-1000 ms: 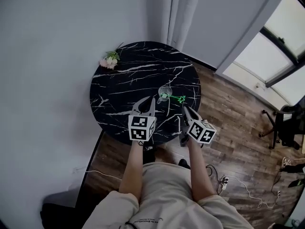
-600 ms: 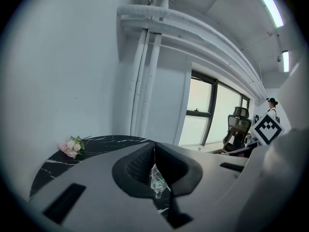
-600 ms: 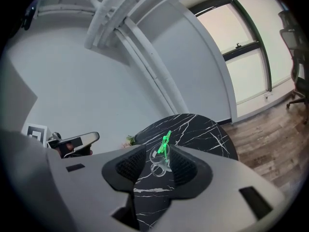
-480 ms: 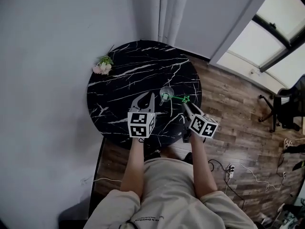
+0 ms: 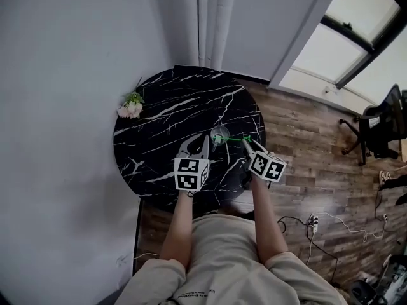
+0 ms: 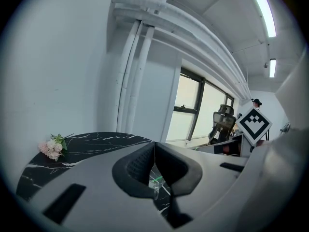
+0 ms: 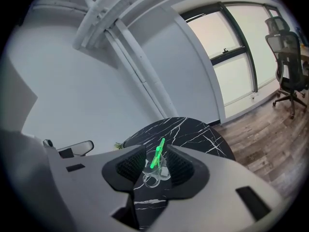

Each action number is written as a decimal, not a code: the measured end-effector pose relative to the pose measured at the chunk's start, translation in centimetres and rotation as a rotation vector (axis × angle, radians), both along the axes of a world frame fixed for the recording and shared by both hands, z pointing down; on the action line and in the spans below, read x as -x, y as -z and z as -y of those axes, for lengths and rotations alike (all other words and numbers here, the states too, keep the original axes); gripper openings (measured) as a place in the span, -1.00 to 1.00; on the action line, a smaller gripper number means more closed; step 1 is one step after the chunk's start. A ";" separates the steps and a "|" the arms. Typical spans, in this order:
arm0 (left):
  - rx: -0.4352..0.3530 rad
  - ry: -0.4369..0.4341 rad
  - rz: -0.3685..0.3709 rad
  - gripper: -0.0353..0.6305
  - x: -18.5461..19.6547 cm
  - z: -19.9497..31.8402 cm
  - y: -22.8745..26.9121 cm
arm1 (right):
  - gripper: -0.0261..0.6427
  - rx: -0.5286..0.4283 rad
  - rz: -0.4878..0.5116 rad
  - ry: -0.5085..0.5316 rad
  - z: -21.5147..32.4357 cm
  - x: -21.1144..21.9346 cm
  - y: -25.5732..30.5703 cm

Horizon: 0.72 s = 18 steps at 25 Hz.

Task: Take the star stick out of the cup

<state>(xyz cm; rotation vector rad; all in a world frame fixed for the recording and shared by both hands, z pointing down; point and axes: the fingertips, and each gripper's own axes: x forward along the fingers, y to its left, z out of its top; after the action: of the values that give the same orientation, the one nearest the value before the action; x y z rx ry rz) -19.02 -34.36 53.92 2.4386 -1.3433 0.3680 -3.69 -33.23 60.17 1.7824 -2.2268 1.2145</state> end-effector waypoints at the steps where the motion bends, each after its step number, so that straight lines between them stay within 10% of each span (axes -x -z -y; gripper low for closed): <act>1: -0.002 -0.002 0.002 -0.82 0.2 0.1 0.1 | -0.49 0.001 -0.002 0.002 0.2 0.3 0.0; 18: 0.008 0.038 -0.016 -0.82 3.6 0.5 -0.2 | -0.78 0.011 -0.090 0.003 0.6 1.3 -0.8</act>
<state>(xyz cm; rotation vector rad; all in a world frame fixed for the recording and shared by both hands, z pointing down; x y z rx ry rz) -22.62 -34.81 54.14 2.4008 -1.3768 0.3424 -5.03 -33.80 60.93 1.7911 -2.1697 1.1203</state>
